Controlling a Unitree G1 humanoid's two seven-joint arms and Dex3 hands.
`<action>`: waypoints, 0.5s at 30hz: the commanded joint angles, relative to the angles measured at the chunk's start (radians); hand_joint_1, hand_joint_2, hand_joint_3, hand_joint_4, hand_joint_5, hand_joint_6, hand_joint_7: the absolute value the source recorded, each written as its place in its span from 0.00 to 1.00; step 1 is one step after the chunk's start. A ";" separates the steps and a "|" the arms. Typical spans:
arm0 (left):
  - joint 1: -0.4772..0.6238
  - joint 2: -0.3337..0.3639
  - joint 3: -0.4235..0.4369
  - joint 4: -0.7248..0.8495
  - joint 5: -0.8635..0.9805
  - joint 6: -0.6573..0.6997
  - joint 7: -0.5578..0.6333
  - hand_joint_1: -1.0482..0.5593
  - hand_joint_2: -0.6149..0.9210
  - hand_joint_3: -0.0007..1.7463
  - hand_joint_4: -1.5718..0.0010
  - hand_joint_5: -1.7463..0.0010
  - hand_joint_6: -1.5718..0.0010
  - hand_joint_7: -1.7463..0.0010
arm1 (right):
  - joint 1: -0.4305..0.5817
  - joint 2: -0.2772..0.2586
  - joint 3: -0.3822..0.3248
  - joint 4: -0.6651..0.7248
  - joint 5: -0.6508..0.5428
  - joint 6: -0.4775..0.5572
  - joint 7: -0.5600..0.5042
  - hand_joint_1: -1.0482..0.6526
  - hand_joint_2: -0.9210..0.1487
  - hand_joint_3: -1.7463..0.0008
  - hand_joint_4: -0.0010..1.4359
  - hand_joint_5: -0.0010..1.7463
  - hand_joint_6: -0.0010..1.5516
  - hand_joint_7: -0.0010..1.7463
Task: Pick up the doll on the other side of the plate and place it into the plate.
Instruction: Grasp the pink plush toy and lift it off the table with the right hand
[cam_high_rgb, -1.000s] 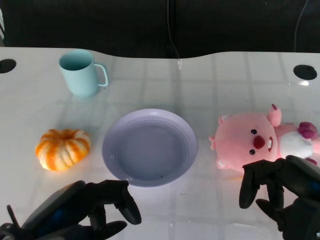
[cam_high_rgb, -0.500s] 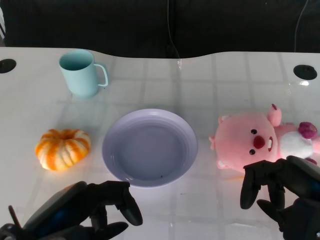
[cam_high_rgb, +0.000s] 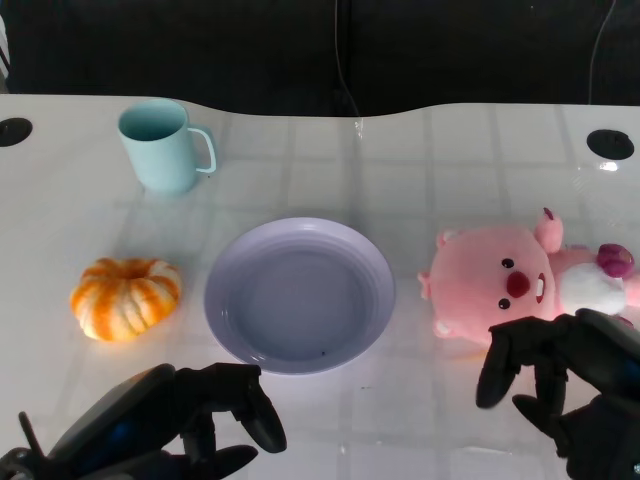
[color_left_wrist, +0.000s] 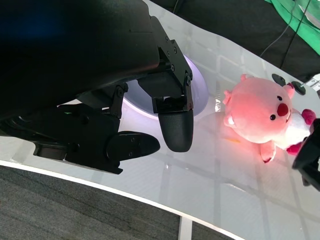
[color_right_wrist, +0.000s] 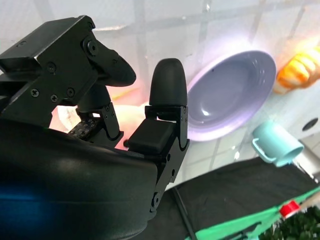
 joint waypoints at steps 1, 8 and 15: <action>-0.004 0.008 0.003 0.000 0.004 0.001 -0.002 0.57 1.00 0.27 0.59 0.06 0.59 0.37 | 0.007 0.009 -0.025 -0.014 -0.025 -0.006 -0.059 0.57 0.29 0.64 0.48 0.60 0.48 0.30; 0.001 0.009 0.003 -0.008 0.013 0.001 0.002 0.57 1.00 0.27 0.60 0.09 0.59 0.37 | 0.005 -0.003 -0.038 0.013 -0.136 -0.102 -0.204 0.45 0.13 0.87 0.31 0.44 0.40 0.07; -0.009 0.007 0.003 0.009 0.010 -0.008 0.004 0.57 1.00 0.27 0.59 0.09 0.59 0.37 | -0.007 -0.004 -0.055 0.026 -0.210 -0.107 -0.260 0.38 0.07 0.95 0.09 0.38 0.25 0.00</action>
